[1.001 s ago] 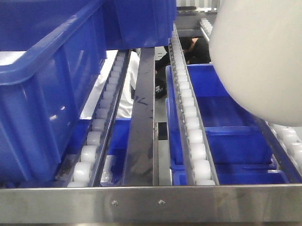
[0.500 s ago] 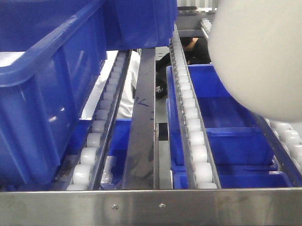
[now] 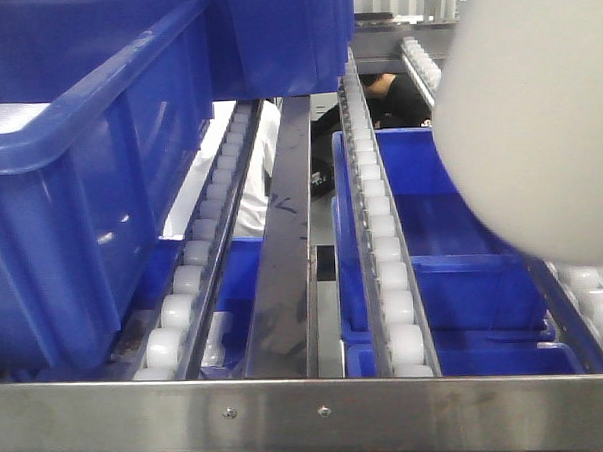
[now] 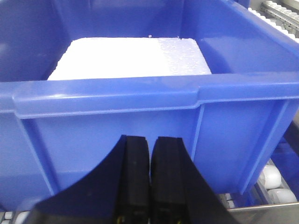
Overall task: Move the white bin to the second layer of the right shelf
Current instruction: 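Position the held bin over the second-layer roller track, then lower the white bin onto the roller track with the right gripper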
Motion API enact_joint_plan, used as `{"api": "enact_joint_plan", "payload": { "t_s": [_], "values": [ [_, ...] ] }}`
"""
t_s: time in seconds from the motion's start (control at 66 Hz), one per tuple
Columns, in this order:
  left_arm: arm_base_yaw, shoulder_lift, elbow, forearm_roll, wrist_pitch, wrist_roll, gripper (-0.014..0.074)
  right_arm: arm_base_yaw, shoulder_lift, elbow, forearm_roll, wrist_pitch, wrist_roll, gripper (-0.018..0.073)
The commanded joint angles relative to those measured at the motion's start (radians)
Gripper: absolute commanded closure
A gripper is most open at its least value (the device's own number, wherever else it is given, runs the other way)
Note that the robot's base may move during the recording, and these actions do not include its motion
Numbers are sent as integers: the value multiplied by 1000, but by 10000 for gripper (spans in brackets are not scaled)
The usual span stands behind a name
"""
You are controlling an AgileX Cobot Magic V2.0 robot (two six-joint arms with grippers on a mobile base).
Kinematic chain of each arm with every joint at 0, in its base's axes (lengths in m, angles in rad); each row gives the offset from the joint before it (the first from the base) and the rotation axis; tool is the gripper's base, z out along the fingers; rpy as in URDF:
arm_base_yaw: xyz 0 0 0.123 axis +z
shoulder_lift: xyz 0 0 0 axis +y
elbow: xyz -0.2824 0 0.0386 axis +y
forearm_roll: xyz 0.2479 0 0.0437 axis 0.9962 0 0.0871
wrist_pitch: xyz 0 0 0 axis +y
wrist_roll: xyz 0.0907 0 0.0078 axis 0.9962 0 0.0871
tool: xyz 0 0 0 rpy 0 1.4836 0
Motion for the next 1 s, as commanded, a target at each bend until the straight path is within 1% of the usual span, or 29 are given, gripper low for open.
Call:
{"api": "enact_joint_plan", "payload": {
  "t_s": [0.0, 0.076, 0.152, 0.273, 0.364, 0.561, 0.985],
  "values": [
    [-2, -14, 27, 0, -85, -5, 512, -3, 45, -31, -31, -116, 0, 504],
    [-2, -14, 27, 0, -85, -5, 512, -7, 104, -31, -31, -156, 0, 504],
    [-2, -14, 27, 0, -85, -5, 512, -28, 151, -32, -31, -188, 0, 504],
    [-2, -14, 27, 0, -85, -5, 512, -104, 234, -32, -29, -227, 19, 504],
    [-2, -14, 27, 0, -85, -5, 512, -147, 299, -32, -28, -261, 43, 504],
    [-2, -14, 27, 0, -85, -5, 512, -149, 380, -32, 4, -292, 43, 504],
    [-2, -14, 27, 0, -85, -5, 512, -149, 476, -32, 4, -295, 43, 504]
  ]
}}
